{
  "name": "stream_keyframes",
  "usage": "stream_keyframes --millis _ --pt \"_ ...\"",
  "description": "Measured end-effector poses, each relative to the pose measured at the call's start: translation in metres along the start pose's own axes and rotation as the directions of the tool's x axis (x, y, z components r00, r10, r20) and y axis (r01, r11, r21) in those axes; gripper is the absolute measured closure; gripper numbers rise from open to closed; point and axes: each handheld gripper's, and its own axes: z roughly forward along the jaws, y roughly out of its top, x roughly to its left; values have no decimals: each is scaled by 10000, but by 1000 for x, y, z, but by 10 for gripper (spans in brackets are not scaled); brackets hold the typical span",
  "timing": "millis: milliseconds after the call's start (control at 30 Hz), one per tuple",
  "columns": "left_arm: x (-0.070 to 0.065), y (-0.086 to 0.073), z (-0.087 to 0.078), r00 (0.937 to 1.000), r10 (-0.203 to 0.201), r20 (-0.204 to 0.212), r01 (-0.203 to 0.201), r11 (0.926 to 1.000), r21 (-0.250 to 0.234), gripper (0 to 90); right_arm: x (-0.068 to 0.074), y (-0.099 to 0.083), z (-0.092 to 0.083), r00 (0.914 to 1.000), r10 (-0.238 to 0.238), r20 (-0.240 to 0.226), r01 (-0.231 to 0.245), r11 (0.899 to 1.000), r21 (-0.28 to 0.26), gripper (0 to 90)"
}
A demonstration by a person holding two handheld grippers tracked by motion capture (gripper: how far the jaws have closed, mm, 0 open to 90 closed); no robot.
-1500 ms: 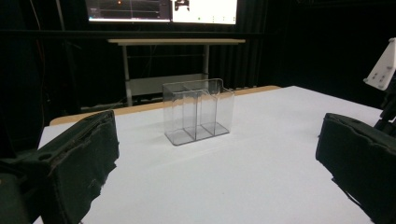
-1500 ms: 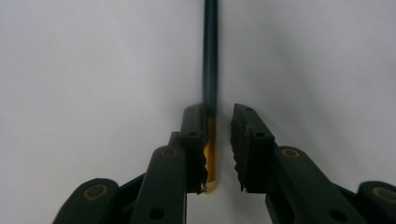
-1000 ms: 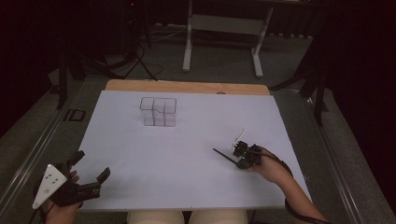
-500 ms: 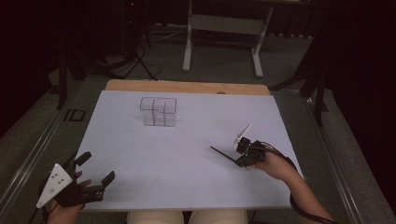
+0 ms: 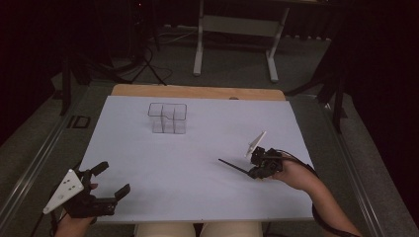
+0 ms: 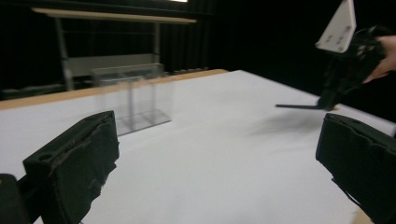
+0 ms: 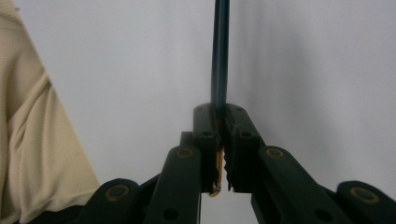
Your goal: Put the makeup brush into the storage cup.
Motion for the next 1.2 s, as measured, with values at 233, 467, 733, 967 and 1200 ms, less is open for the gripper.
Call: stream_keyframes --millis 233,467,733,967,1200 --pt "-6 7 15 9952 -65 978 -12 9969 789 7 12 9 -11 9965 -829 -110 829 9966 -32 841" --pt "-17 17 32 9808 233 1935 -500 9897 1343 7 23 18 -18 9889 -1454 -310 1450 9893 -155 841" --pt "-26 27 54 9621 455 2687 -914 9827 1609 49 35 26 -23 9786 -2003 -471 2002 9797 -62 841" --pt "-39 33 85 9327 707 3537 -1451 9713 1885 125 48 33 -25 9616 -2661 -670 2653 9639 -207 841" --pt "-51 33 108 9086 680 4121 -1766 9567 2315 179 58 41 -26 9438 -3179 -904 3175 9481 -185 841"
